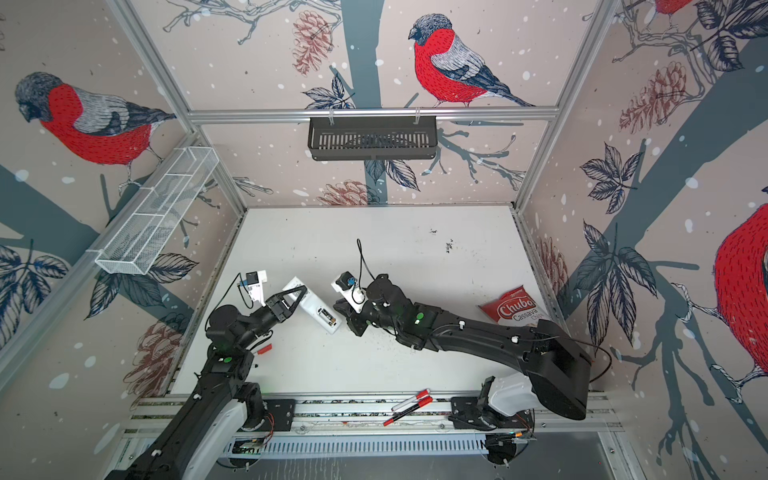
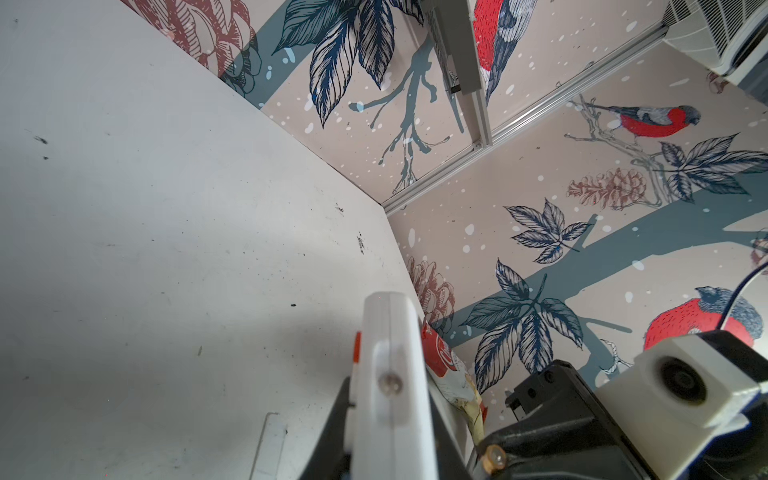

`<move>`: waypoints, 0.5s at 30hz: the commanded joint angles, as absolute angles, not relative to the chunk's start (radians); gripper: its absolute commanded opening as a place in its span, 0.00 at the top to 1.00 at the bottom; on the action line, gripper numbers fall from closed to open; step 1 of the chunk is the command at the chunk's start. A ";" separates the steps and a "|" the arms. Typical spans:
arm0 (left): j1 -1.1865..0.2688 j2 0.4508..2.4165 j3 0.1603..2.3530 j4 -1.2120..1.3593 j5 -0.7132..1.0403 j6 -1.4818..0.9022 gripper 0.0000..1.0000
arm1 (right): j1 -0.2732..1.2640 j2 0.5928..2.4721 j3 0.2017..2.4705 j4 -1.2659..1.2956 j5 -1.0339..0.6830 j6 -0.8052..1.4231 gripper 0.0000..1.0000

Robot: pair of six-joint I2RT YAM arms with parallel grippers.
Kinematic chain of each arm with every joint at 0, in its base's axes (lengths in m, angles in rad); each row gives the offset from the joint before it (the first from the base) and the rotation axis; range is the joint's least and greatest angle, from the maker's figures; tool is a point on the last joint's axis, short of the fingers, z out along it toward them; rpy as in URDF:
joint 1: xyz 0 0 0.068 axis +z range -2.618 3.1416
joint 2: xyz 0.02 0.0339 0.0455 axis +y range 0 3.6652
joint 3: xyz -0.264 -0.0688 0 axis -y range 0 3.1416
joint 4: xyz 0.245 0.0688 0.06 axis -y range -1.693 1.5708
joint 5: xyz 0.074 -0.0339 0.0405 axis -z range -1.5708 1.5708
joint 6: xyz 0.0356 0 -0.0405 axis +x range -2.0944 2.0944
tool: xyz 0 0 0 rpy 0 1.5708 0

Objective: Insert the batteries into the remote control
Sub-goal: 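Carry the battery with the right gripper to the remote's open compartment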

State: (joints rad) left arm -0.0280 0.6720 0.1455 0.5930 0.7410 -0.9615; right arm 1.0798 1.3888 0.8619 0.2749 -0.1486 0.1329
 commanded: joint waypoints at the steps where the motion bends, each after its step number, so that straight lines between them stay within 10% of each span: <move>1: -0.026 0.686 0.125 0.778 0.771 -1.075 1.00 | 1.086 1.393 0.854 0.483 -0.191 0.155 0.89; 15: -0.027 0.714 0.127 0.923 0.784 -1.215 1.00 | 1.109 1.478 0.818 0.691 -0.234 0.195 0.88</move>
